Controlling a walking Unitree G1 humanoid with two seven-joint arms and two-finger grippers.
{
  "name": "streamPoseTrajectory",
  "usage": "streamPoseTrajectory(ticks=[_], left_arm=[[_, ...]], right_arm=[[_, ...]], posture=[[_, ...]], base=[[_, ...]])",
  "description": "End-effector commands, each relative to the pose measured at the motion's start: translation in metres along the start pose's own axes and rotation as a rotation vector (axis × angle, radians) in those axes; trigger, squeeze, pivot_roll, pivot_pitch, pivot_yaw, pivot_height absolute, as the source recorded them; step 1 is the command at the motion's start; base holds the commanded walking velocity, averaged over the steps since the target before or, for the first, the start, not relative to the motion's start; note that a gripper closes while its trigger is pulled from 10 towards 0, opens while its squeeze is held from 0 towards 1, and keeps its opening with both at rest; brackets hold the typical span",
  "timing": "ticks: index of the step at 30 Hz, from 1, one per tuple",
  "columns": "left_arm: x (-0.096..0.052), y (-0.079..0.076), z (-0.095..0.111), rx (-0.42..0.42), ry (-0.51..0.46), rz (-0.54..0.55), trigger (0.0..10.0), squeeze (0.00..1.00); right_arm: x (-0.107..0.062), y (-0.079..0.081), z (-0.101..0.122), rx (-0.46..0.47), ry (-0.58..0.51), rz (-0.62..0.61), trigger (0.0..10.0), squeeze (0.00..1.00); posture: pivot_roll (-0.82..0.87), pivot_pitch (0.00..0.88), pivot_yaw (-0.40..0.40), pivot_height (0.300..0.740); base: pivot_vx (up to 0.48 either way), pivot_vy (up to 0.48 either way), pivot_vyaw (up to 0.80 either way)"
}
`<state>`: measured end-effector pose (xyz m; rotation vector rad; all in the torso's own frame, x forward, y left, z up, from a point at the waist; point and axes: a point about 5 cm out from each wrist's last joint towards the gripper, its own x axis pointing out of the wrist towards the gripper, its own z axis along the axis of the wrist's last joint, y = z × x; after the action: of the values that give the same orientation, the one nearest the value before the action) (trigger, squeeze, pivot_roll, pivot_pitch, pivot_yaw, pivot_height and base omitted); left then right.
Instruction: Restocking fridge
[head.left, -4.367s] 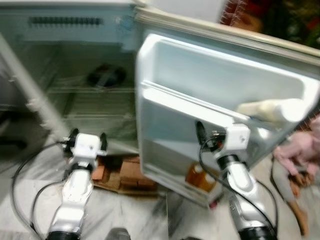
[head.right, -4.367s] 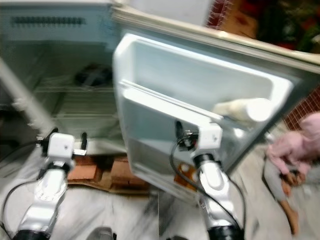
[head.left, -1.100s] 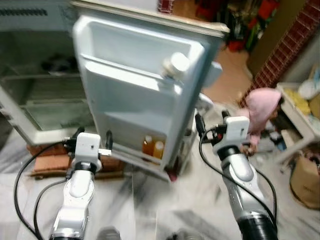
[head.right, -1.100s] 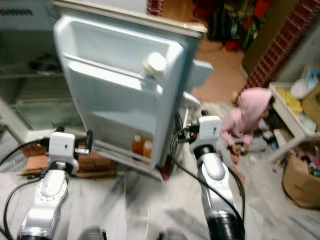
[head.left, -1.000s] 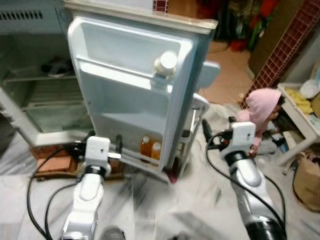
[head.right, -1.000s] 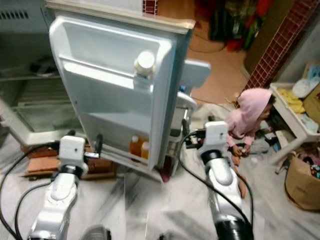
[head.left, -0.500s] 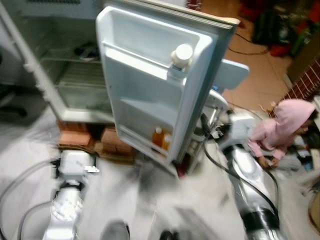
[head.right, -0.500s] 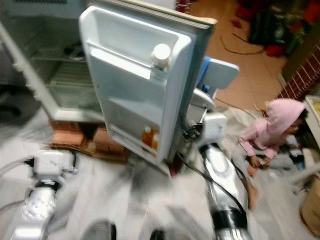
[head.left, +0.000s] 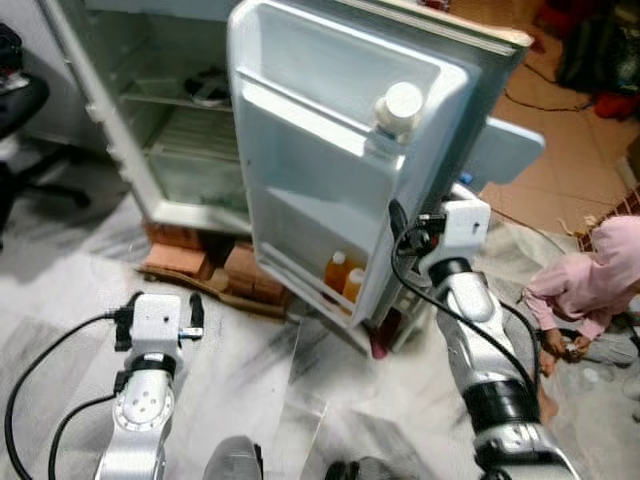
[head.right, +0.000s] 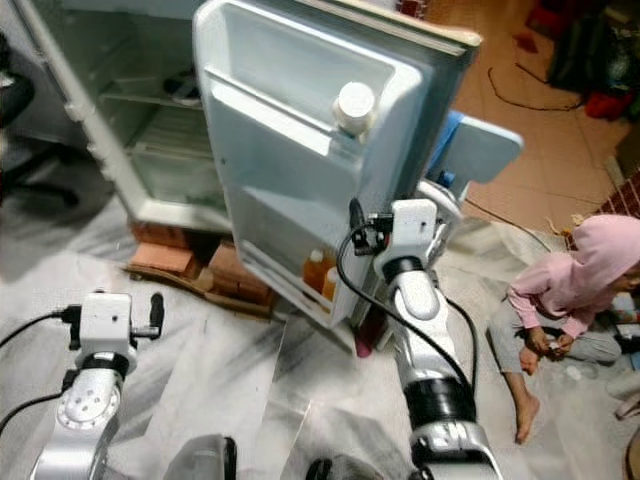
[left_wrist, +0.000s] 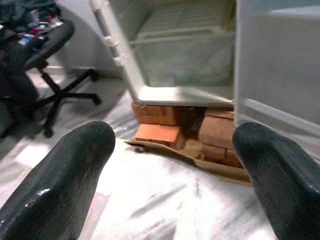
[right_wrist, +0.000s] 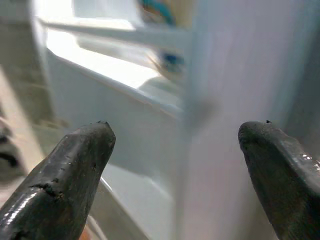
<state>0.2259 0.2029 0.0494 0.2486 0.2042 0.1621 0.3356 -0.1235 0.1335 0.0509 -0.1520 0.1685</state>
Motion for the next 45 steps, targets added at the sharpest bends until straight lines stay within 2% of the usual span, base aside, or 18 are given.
streamPoseTrajectory(ticks=[1,7,14,22,24,25,26,27,28,29,30,31,35,38,40,42,43,45], left_arm=[[0.0,-0.003,0.002,0.0,0.001,-0.016,10.0,0.0],[0.002,-0.006,0.002,-0.003,0.003,-0.039,10.0,0.0],[0.006,-0.01,0.003,-0.001,0.005,-0.052,10.0,0.0],[0.007,-0.009,0.004,0.004,0.002,-0.056,10.0,0.0],[0.006,-0.009,0.004,0.005,0.001,-0.057,10.0,0.0],[0.006,-0.009,0.004,0.004,0.001,-0.059,10.0,0.0],[0.006,-0.009,0.003,0.004,0.001,-0.058,10.0,0.0],[0.006,-0.009,0.003,0.004,0.001,-0.058,10.0,0.0],[0.006,-0.009,0.003,0.002,0.001,-0.057,10.0,0.0],[0.006,-0.009,0.003,0.002,0.001,-0.057,10.0,0.0],[0.006,-0.008,0.002,0.001,0.001,-0.054,10.0,0.0],[0.006,-0.007,0.002,0.001,0.001,-0.053,10.0,0.0],[0.003,-0.005,0.0,0.004,0.008,-0.043,10.0,0.0],[0.002,-0.005,-0.001,0.007,0.01,-0.045,10.0,0.0],[0.002,-0.005,-0.001,0.013,0.014,-0.05,10.0,0.0],[0.002,-0.005,-0.002,0.017,0.016,-0.053,10.0,0.0],[0.002,-0.005,-0.002,0.021,0.019,-0.057,10.0,0.0],[0.002,-0.005,-0.003,0.023,0.021,-0.059,10.0,0.0]], right_arm=[[-0.002,-0.009,-0.006,-0.009,0.023,-0.047,10.0,0.0],[0.007,-0.001,-0.005,0.043,0.038,-0.046,10.0,0.0],[0.024,0.032,0.0,0.092,0.055,0.028,10.0,0.0],[0.028,0.059,0.0,0.169,0.068,0.127,10.0,0.0],[0.026,0.072,0.004,0.247,0.058,0.216,10.0,0.0],[0.021,0.087,0.012,0.347,0.036,0.358,10.0,0.0],[0.004,0.105,0.028,0.508,0.011,0.611,10.0,0.0],[0.004,0.105,0.028,0.508,0.011,0.611,10.0,0.0],[-0.012,0.11,0.04,0.608,-0.005,0.763,10.0,0.0],[-0.012,0.11,0.04,0.608,-0.005,0.763,10.0,0.0],[-0.029,0.105,0.049,0.663,-0.016,0.871,10.0,0.0],[-0.034,0.103,0.051,0.671,-0.019,0.902,10.0,0.0],[-0.066,0.067,0.03,0.611,0.115,0.958,10.0,0.0],[-0.078,0.054,0.019,0.582,0.182,0.969,10.0,0.0],[-0.105,0.032,-0.01,0.447,0.344,1.013,10.0,0.0],[-0.123,0.019,-0.023,0.365,0.466,1.039,10.0,0.0],[-0.134,0.008,-0.038,0.26,0.573,1.037,10.0,0.0],[-0.139,-0.006,-0.053,0.135,0.676,0.993,10.0,0.0]], posture=[[0.14,0.091,-0.048,0.74],[0.14,0.092,-0.045,0.74],[0.14,0.086,-0.043,0.74],[0.15,0.089,-0.043,0.74],[0.15,0.09,-0.044,0.74],[0.15,0.09,-0.045,0.74],[0.16,0.09,-0.047,0.74],[0.16,0.09,-0.047,0.74],[0.16,0.09,-0.049,0.74],[0.16,0.09,-0.049,0.74],[0.15,0.093,-0.052,0.74],[0.15,0.093,-0.052,0.74],[0.14,0.098,-0.049,0.74],[0.14,0.098,-0.046,0.74],[0.14,0.1,-0.043,0.74],[0.13,0.101,-0.04,0.74],[0.13,0.101,-0.039,0.74],[0.13,0.101,-0.037,0.74]], base=[[0.0,0.0,0.0],[0.0,0.0,0.0],[0.0,0.0,0.0],[0.0,0.0,0.0],[0.0,0.0,0.0],[0.0,0.0,0.0],[0.0,0.0,0.0],[0.0,0.0,0.0],[0.0,0.0,0.0],[0.0,0.0,0.0],[0.0,0.0,0.0],[0.0,0.0,0.0],[0.0,0.0,0.0],[0.0,0.0,0.0],[0.0,0.0,0.0],[0.0,0.0,0.0],[0.0,0.0,0.0],[0.0,0.0,0.0]])
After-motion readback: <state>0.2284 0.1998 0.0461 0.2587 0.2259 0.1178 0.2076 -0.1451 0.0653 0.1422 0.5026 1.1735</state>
